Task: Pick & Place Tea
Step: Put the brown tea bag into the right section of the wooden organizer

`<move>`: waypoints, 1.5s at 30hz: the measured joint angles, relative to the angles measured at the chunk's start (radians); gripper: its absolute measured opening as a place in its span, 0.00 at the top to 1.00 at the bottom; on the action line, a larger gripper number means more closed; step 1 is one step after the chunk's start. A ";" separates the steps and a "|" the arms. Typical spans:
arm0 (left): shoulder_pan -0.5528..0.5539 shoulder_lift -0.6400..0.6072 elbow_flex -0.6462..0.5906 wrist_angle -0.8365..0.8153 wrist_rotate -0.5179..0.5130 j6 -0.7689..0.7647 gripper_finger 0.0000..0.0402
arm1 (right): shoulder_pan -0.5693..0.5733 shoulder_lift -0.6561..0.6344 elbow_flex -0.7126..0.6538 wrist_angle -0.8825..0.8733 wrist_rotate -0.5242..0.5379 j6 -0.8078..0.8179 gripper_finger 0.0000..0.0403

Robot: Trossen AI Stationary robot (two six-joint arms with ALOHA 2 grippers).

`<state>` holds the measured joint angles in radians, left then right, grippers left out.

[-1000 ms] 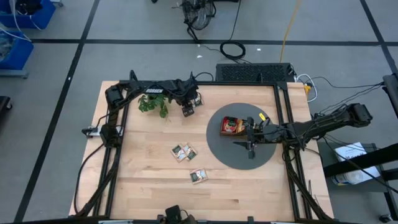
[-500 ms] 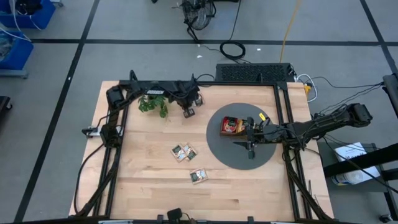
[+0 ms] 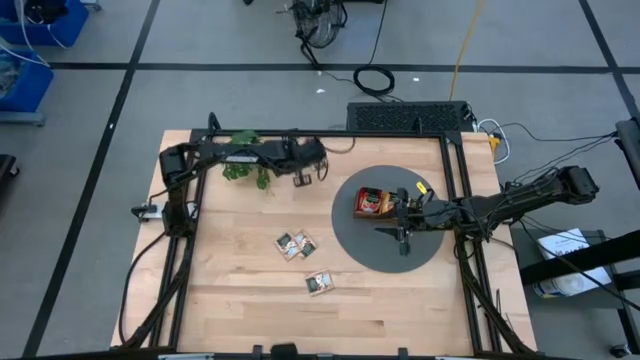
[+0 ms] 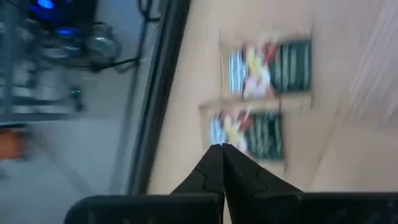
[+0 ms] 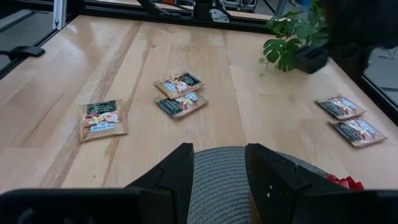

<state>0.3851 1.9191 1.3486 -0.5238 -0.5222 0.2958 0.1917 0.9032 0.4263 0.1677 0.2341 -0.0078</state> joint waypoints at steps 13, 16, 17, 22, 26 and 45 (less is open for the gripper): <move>0.202 0.128 0.001 0.016 0.322 -0.148 1.00 | 0.000 0.000 0.000 0.003 0.000 0.030 0.68; 0.199 0.143 0.004 0.043 0.357 -0.147 1.00 | 0.000 0.000 0.000 0.005 0.000 0.029 0.68; 0.198 0.148 0.005 0.043 0.361 -0.147 1.00 | 0.000 0.000 0.000 0.006 0.000 0.029 0.68; 0.187 0.151 0.009 -0.014 0.534 -0.138 1.00 | 0.000 0.000 0.000 0.007 0.000 0.028 0.68; 0.148 0.141 0.008 -0.150 0.729 -0.171 1.00 | 0.000 0.000 0.000 0.001 0.000 0.027 0.68; -0.163 -0.004 0.002 -0.218 0.750 0.158 0.92 | 0.000 0.000 0.000 -0.016 -0.001 0.029 0.68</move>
<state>0.2216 1.9149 1.3502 -0.7423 0.2282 0.4540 0.1917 0.9035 0.4263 0.1516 0.2334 0.0216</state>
